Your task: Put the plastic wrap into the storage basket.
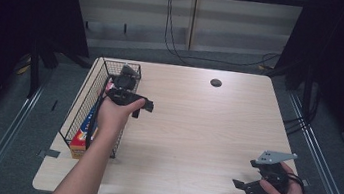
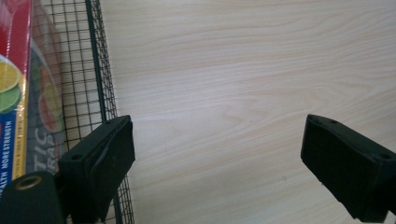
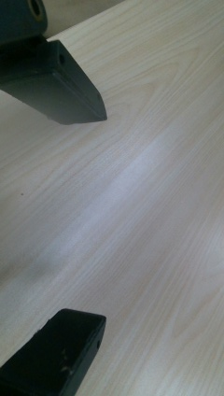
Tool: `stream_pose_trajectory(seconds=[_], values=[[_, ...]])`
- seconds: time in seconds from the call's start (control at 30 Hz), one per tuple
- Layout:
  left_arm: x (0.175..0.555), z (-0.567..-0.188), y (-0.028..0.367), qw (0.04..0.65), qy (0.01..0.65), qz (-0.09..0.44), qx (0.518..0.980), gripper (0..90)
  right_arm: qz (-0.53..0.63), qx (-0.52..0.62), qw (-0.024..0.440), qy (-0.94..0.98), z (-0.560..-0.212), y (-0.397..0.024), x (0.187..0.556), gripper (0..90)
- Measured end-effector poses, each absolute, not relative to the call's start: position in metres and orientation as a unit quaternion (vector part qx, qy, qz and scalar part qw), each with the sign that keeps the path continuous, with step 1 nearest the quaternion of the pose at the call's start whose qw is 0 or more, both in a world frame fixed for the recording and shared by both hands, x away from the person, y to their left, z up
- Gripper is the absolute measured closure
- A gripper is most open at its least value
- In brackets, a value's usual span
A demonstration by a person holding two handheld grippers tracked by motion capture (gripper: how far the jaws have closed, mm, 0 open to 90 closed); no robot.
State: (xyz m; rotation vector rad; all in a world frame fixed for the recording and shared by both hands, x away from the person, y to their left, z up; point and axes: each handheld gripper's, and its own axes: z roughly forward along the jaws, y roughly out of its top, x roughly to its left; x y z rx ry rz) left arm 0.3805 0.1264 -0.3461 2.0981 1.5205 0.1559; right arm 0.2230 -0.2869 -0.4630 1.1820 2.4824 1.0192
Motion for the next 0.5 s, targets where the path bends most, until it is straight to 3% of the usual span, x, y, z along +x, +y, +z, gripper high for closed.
stream_pose_trajectory(seconds=[0.5], values=[[0.369,-0.357,0.097,0.282,0.525,0.051,0.801,10.4,0.343,0.400,0.106,0.843,-0.463,-0.287,0.223,3.1]])
